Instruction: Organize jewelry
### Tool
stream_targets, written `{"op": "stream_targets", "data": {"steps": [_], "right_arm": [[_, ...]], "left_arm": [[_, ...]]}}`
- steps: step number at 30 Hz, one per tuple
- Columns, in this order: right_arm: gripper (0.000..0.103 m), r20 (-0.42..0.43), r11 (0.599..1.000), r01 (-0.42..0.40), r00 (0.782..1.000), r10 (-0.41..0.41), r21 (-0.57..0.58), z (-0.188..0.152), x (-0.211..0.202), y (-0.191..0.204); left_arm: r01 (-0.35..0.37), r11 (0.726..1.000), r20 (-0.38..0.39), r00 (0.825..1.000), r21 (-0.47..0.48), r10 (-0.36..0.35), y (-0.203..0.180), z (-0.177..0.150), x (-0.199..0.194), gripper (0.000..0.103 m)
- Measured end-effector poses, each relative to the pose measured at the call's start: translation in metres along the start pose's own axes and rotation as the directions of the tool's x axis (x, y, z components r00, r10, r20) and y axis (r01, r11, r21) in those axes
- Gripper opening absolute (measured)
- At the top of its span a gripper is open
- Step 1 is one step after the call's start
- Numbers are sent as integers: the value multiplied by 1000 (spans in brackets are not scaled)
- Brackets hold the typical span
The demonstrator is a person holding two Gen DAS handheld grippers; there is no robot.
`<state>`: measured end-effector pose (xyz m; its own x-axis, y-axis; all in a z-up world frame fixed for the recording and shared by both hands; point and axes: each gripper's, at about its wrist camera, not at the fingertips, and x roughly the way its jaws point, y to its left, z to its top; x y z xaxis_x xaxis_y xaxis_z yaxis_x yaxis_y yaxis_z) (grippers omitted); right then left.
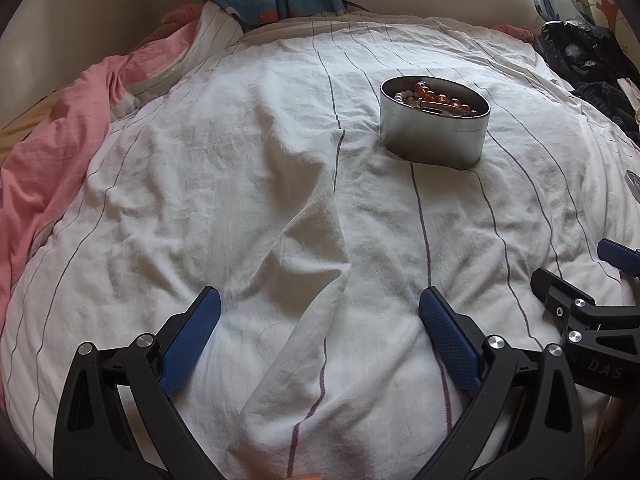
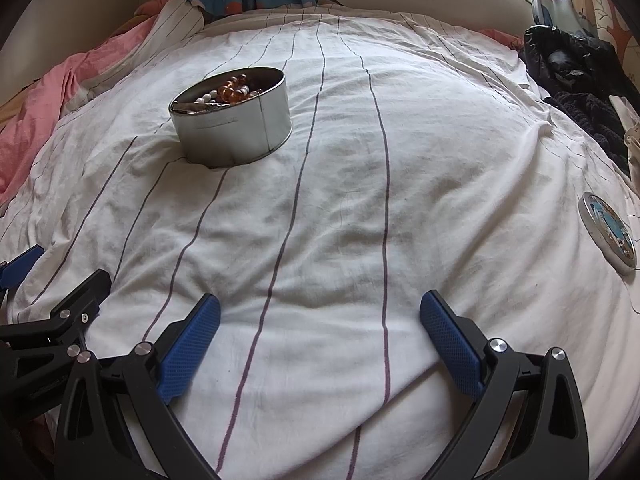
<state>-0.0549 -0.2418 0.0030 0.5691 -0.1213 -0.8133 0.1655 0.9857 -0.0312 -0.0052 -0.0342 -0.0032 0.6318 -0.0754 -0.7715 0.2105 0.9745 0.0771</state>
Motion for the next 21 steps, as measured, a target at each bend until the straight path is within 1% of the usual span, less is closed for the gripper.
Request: {"op": "stream_targets", "data": {"steps": [6, 21], "right_arm": [[96, 0, 1000, -1, 1000, 1, 1, 4, 2, -7], [96, 0, 1000, 0, 1000, 0, 0, 4, 2, -7]], "left_arm": [[0, 1000, -1, 1000, 0, 0, 0, 0, 1, 96], [-5, 1000, -5, 1000, 6, 5, 0, 1, 3, 96]]}}
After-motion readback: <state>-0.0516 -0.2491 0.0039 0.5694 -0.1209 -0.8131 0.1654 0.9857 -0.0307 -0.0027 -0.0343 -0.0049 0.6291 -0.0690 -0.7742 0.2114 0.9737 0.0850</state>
